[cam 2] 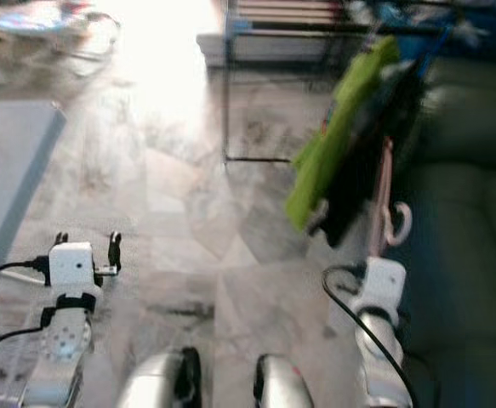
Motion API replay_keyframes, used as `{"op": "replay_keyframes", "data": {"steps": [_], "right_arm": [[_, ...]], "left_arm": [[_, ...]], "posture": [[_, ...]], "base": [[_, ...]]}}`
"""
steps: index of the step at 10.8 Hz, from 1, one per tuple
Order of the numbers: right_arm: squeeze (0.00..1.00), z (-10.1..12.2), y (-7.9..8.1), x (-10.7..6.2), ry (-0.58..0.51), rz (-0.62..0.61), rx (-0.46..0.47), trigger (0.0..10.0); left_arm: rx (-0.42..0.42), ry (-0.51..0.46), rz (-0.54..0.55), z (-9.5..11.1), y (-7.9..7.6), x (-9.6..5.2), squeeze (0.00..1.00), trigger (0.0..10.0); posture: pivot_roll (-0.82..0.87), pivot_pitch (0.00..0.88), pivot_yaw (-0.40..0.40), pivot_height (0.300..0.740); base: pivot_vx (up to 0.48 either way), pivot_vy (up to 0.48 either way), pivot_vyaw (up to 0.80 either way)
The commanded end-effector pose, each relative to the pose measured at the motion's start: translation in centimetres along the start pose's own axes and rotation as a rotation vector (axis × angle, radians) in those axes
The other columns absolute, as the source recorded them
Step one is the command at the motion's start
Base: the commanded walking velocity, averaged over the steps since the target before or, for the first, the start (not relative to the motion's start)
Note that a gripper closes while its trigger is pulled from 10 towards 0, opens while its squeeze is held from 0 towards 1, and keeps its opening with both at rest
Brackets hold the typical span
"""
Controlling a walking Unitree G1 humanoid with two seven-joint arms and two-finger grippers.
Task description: Hang hanger
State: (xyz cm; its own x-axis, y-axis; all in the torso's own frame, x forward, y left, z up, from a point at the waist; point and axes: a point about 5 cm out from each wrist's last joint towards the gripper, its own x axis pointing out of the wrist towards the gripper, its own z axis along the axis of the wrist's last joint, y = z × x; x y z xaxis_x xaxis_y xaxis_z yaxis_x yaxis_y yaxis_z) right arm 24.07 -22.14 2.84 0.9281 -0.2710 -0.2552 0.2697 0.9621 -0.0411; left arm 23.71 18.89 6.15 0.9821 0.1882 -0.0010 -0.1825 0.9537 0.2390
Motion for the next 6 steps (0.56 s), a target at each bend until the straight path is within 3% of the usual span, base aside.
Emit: {"op": "replay_keyframes", "data": {"steps": [1, 3, 5, 6], "right_arm": [[0.00, 0.6, 0.7, 0.1, -0.024, 0.044, 0.021, 10.0], [0.00, 1.2, 3.8, -0.4, -0.012, 0.283, 0.032, 10.0], [0.00, 1.3, 4.3, -0.6, -0.024, 0.328, 0.004, 10.0], [0.00, 1.4, 4.3, -0.5, -0.029, 0.321, 0.009, 10.0]], "left_arm": [[0.029, 0.002, 0.004, 0.0, 0.0, 0.0, 0.00, 10.0], [-0.040, -0.026, -0.043, 0.7, -0.4, 0.2, 0.00, 10.0], [-0.038, -0.038, -0.045, 1.1, -0.6, 0.5, 0.00, 10.0], [-0.025, -0.040, -0.049, 1.1, -0.6, 0.6, 0.00, 10.0]], "posture": [[-0.02, 0.211, -0.027, 0.740], [-0.02, 0.208, -0.027, 0.740], [-0.02, 0.202, -0.026, 0.740], [-0.02, 0.200, -0.023, 0.740]], "base": [[0.000, 0.000, 0.00], [0.000, 0.000, 0.00], [0.000, 0.000, 0.00], [0.262, 0.000, 0.00]]}}
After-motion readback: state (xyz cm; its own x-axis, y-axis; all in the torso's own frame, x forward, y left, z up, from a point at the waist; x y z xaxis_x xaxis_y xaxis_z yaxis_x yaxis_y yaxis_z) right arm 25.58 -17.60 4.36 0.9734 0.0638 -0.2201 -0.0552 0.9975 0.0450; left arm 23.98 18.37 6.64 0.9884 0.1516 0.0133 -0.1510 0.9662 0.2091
